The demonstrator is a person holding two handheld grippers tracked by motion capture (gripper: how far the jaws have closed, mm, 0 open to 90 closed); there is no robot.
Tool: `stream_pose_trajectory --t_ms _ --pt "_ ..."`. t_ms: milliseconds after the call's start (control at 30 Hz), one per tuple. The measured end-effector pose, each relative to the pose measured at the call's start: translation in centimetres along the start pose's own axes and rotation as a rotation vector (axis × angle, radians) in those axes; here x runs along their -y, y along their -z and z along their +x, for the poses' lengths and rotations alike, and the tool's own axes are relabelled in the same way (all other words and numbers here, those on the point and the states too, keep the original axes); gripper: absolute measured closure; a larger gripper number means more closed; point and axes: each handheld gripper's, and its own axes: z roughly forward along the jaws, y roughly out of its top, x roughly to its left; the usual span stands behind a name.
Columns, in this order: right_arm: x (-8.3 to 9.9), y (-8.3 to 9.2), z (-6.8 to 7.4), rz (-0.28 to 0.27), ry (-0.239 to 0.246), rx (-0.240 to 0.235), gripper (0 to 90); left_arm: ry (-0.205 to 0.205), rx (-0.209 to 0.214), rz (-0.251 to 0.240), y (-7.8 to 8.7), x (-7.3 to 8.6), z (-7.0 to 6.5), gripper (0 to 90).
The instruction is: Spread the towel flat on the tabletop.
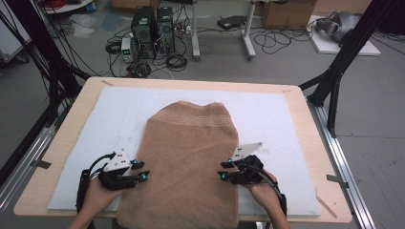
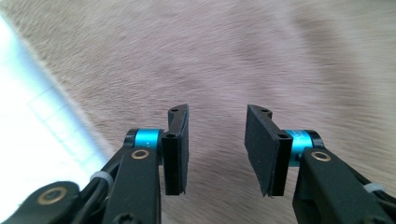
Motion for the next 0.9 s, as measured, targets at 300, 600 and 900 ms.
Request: stream_pose_trajectory --t_ms 300,600,900 --pt "0.4 -1.4 -0.6 0.021 0.034 -0.042 84.5 -0.016 0.025 0.008 -0.3 0.2 0.0 86.1" --pt "0.4 -0.1 1.8 0.006 0.068 -0.089 85.8 -0.024 0.055 -0.022 2.8 1.3 -1.6 87.6" --pt "-0.2 1.5 3.5 -0.063 0.076 -0.115 69.3 -0.020 0.081 -0.073 4.8 1.3 -2.5 74.3"
